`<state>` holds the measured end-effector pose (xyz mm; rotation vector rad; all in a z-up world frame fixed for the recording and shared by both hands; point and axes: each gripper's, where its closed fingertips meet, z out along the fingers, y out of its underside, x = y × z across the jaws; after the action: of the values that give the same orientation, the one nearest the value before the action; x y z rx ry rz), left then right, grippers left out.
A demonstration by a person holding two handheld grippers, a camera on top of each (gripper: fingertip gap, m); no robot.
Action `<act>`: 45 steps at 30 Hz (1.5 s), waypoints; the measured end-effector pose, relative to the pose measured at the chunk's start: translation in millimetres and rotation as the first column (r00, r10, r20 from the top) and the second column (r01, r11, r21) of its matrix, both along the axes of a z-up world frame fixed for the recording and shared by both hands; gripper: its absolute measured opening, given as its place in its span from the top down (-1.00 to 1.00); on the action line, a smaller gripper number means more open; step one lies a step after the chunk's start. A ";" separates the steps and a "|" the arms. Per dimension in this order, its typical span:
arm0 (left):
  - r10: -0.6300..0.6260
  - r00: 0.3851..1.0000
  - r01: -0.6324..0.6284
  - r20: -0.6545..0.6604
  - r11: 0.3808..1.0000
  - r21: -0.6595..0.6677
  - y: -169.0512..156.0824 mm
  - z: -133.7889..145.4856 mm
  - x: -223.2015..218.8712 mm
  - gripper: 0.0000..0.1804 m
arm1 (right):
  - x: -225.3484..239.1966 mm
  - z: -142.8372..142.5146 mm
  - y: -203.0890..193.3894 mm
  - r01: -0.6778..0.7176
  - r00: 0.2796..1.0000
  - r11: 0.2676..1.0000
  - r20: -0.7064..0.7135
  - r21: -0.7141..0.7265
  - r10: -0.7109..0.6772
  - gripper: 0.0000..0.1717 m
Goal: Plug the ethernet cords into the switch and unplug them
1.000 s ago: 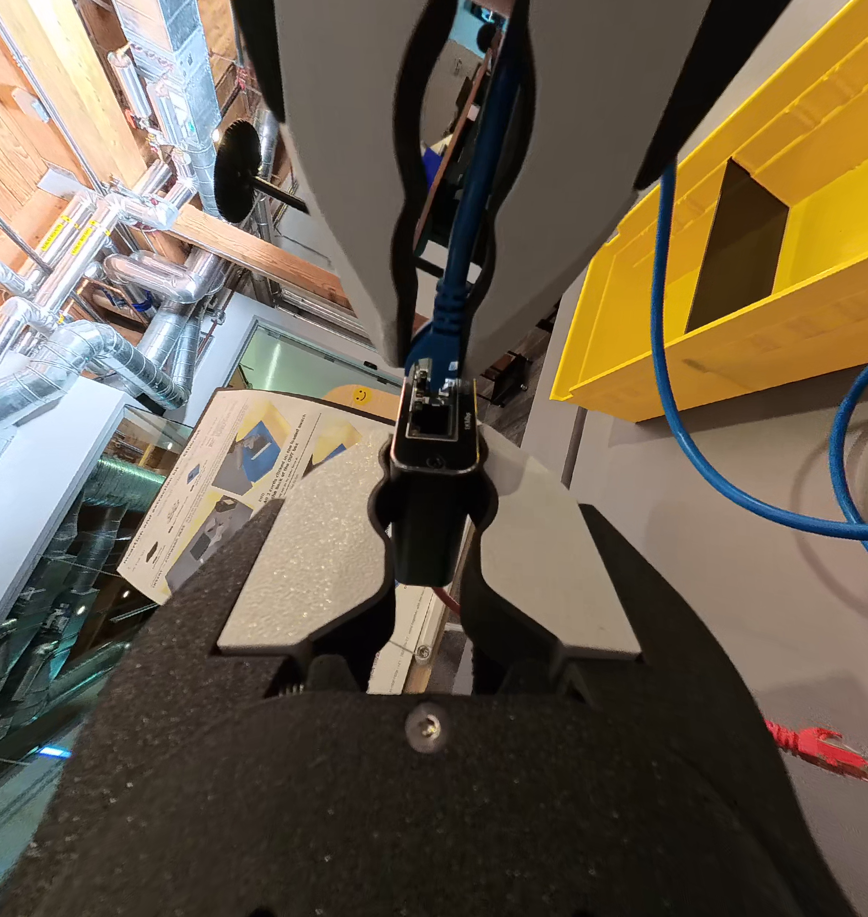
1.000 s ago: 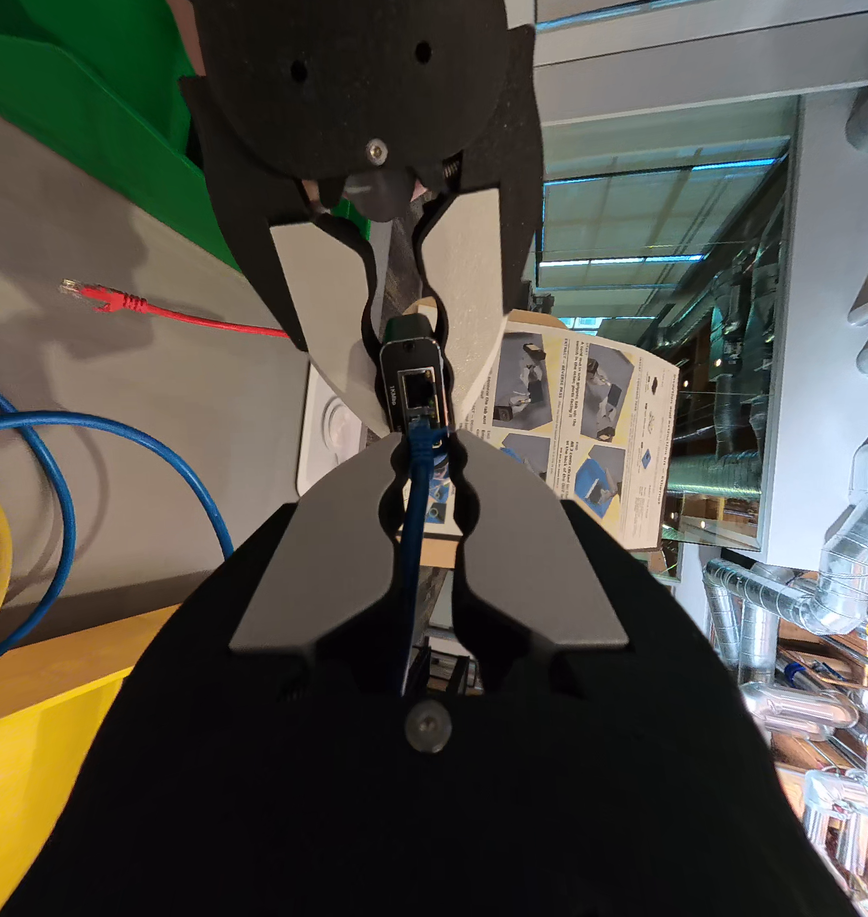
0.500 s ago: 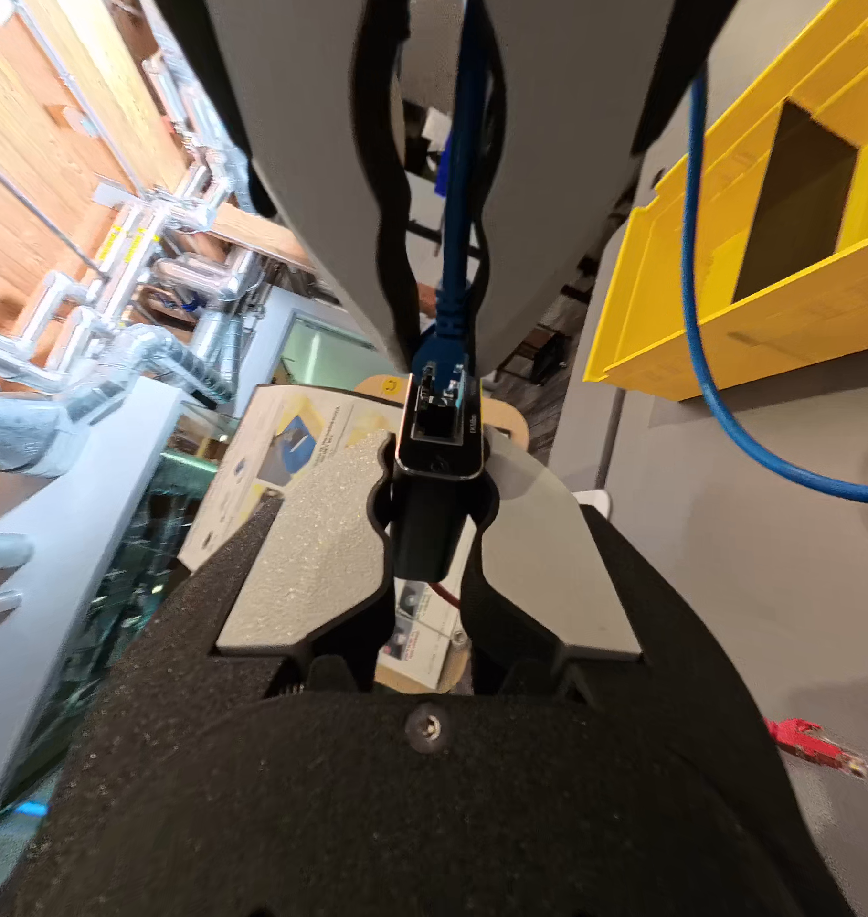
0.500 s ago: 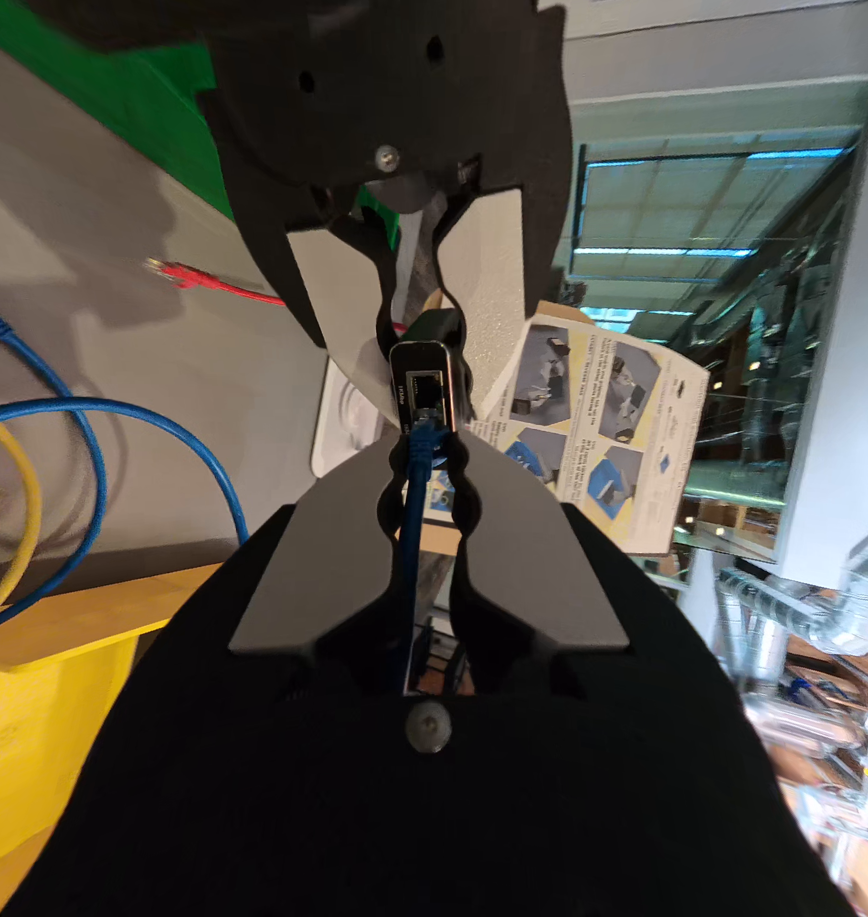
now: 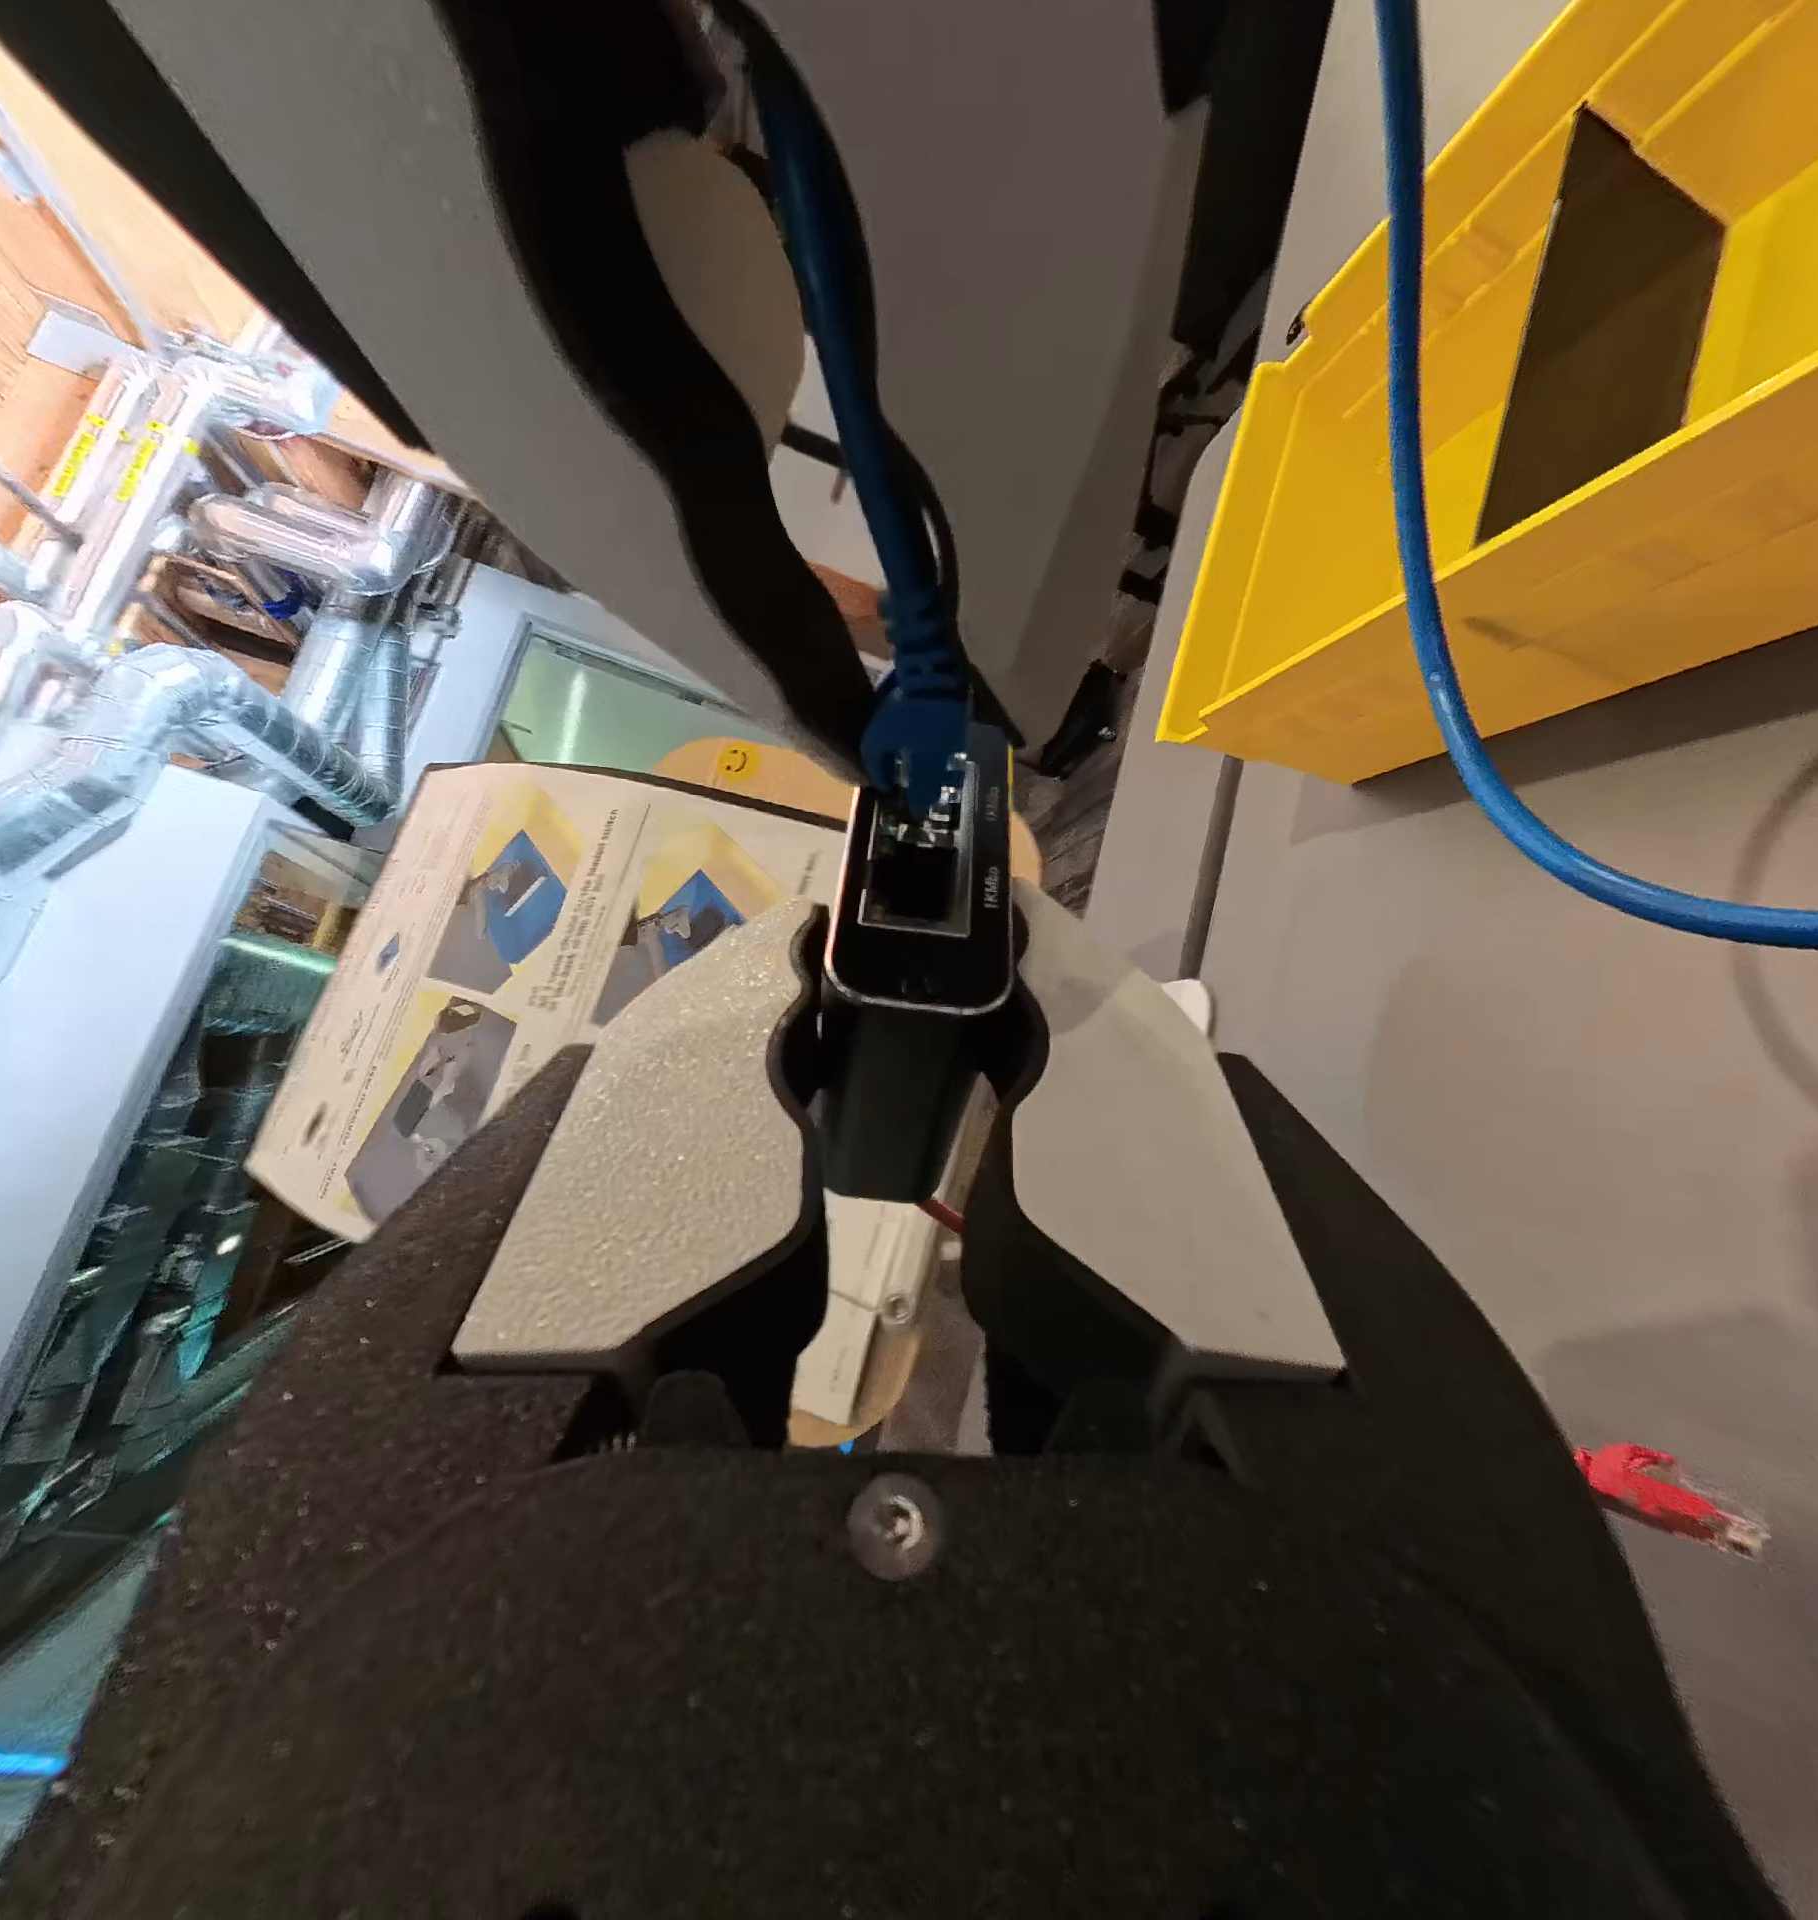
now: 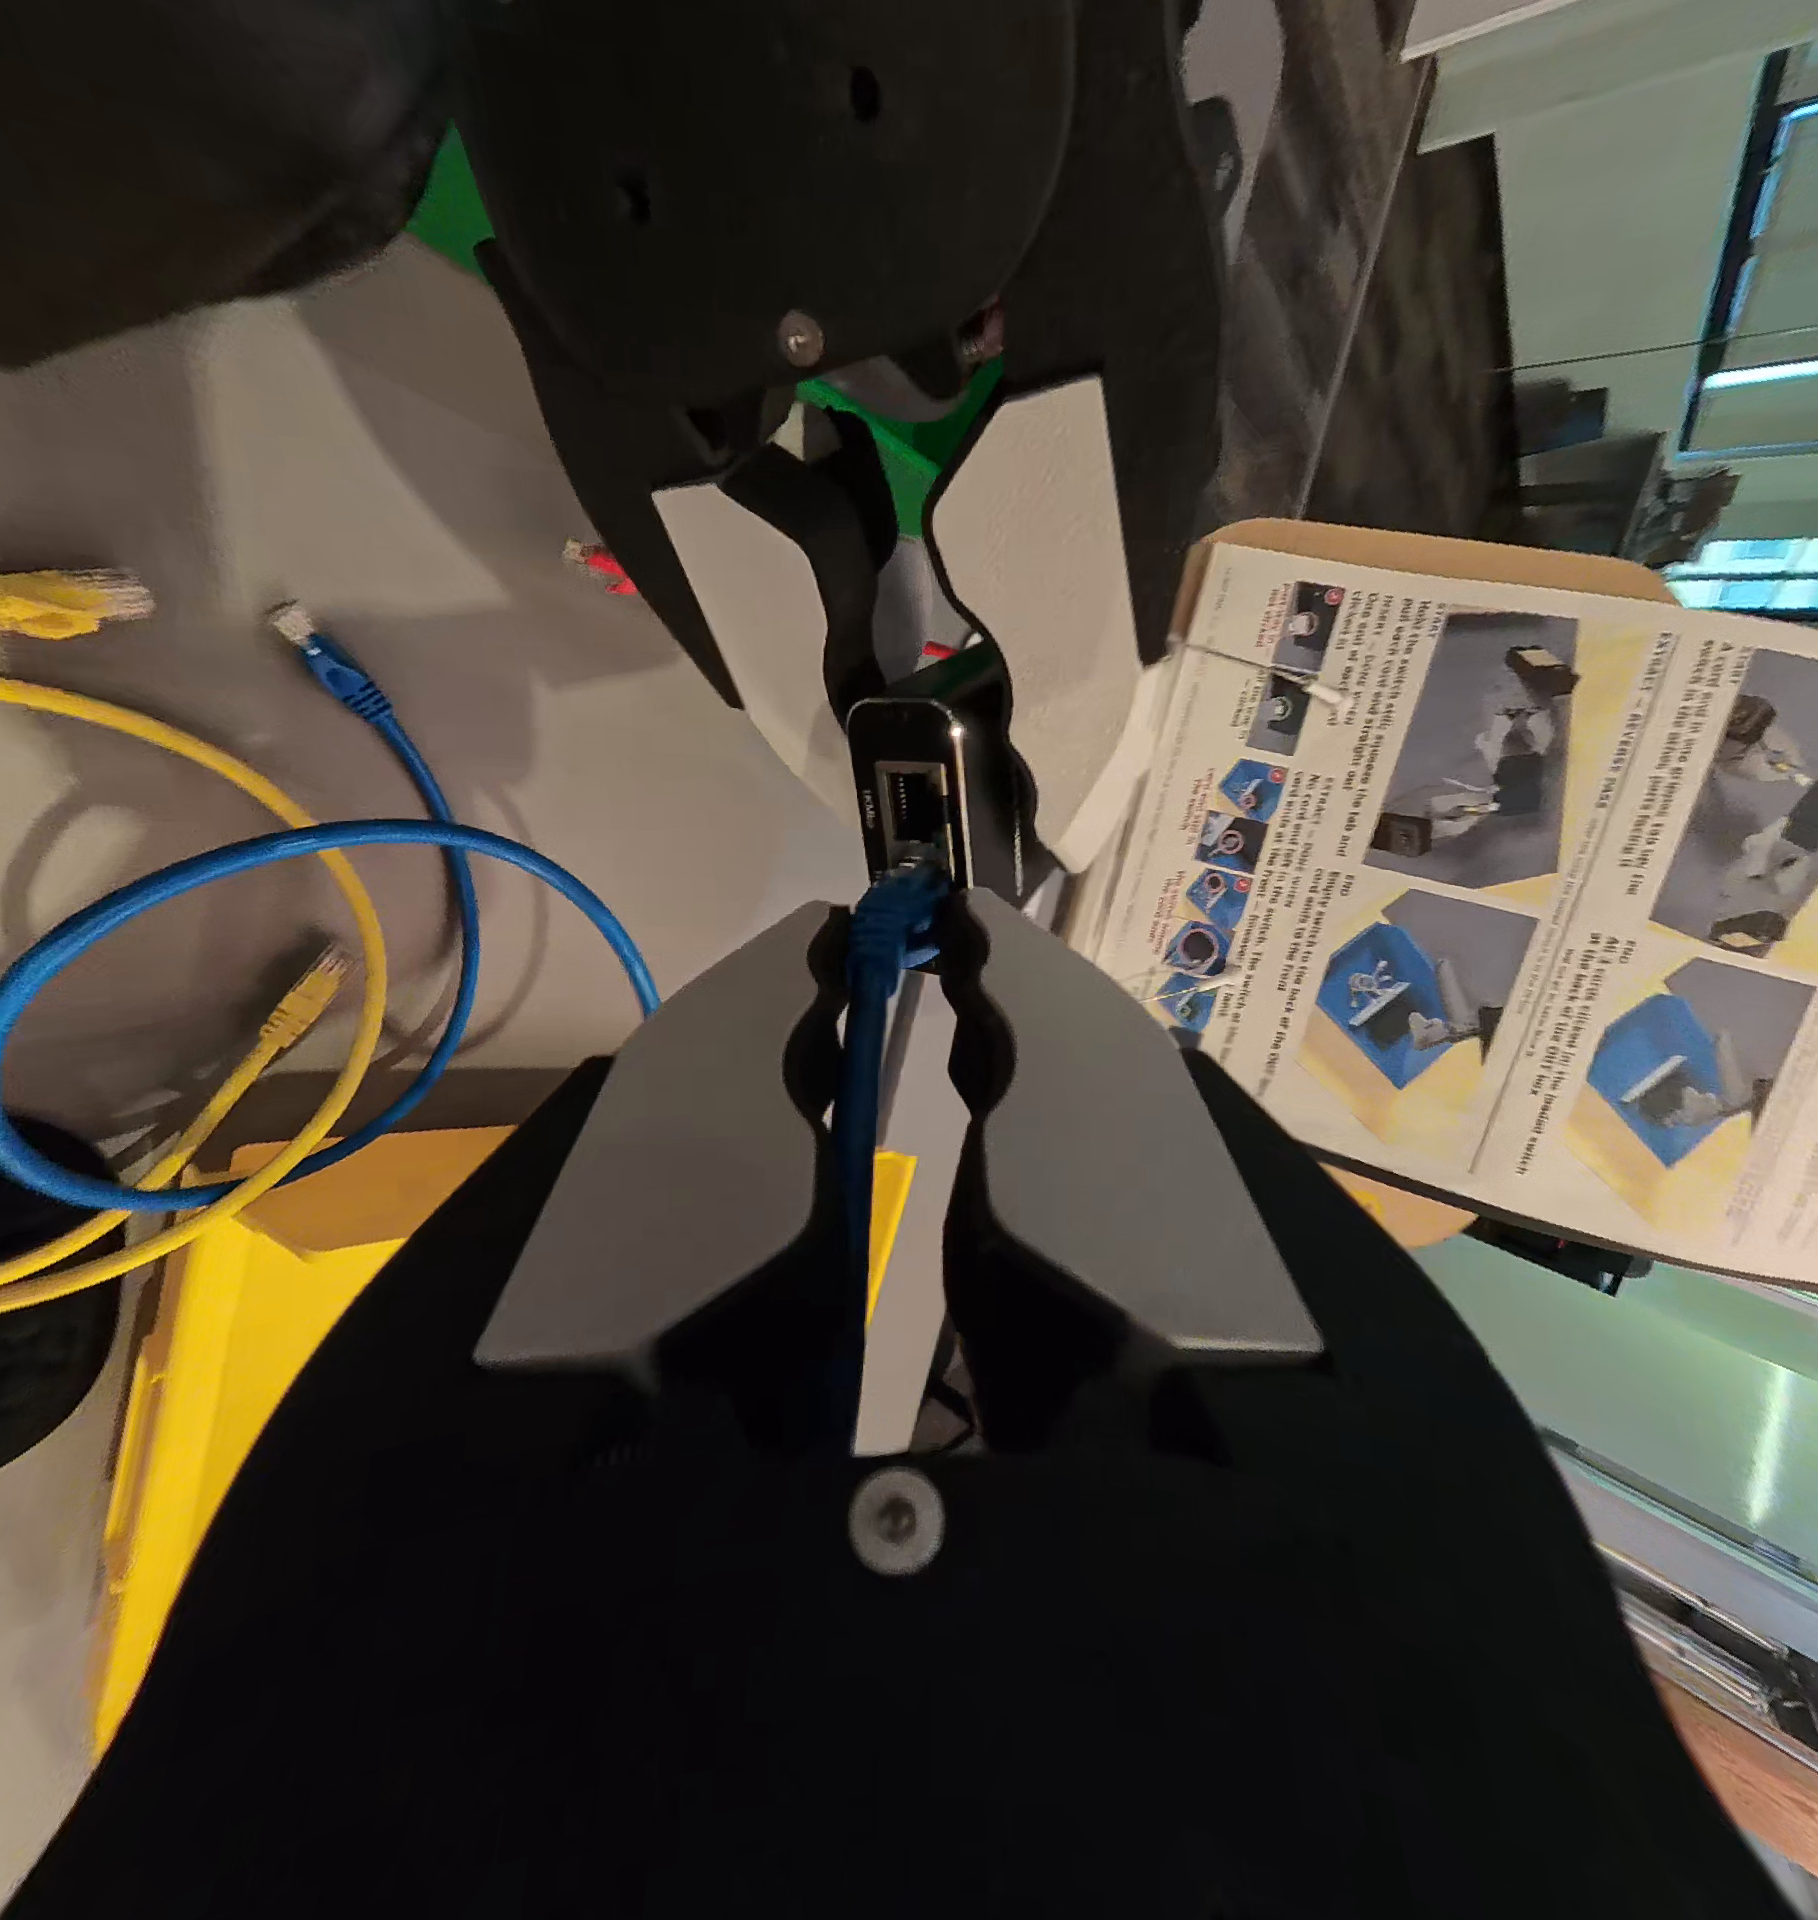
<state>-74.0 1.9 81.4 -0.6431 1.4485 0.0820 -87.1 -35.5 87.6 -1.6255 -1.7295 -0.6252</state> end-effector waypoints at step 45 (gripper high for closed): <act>-0.358 0.899 0.437 0.251 0.704 -0.561 -27.3 43.5 -40.2 0.71 | -82.2 -182.4 -114.3 -0.056 0.691 0.841 -0.629 -0.538 -0.356 0.49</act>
<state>-114.1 -25.4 124.9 -0.8143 1.4588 -0.7937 -169.3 -149.8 -94.7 -2.0272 -1.1975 0.4573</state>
